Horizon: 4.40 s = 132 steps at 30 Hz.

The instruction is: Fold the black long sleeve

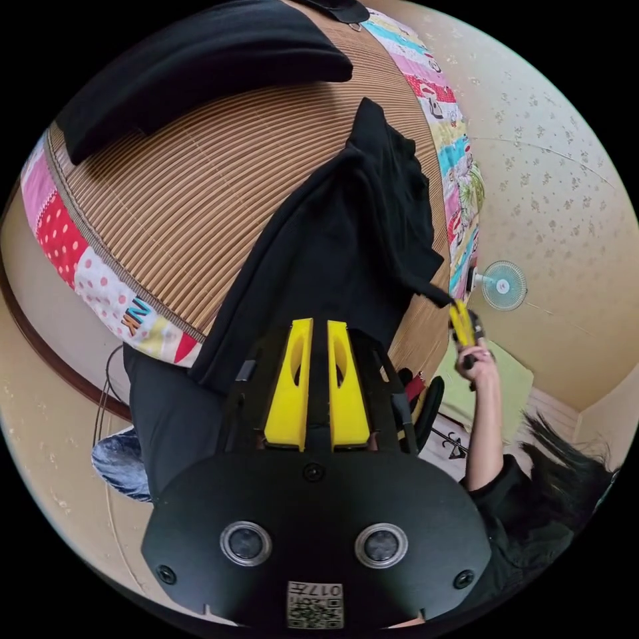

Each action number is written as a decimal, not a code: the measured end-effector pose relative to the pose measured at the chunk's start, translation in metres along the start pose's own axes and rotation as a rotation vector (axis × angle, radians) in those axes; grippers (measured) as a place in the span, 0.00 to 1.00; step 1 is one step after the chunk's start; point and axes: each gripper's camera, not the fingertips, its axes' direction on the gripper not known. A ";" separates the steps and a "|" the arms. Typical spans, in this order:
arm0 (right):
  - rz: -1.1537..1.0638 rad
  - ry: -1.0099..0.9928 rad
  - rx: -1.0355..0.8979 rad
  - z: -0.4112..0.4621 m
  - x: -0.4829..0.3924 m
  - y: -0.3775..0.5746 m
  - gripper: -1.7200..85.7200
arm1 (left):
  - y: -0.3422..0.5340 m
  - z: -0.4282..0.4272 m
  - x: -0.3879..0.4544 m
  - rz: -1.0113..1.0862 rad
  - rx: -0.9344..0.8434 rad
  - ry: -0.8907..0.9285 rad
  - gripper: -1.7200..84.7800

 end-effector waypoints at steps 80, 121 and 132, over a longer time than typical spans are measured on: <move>-0.262 0.767 -0.676 0.007 0.100 0.069 0.11 | -0.090 0.070 0.005 0.515 -0.506 -0.608 0.16; -0.186 0.552 -0.546 -0.026 0.225 0.095 0.12 | -0.070 -0.090 -0.126 0.072 -0.268 0.577 0.06; -0.224 0.531 -0.668 -0.040 0.259 0.098 0.11 | -0.044 -0.114 -0.144 0.030 -0.196 0.626 0.05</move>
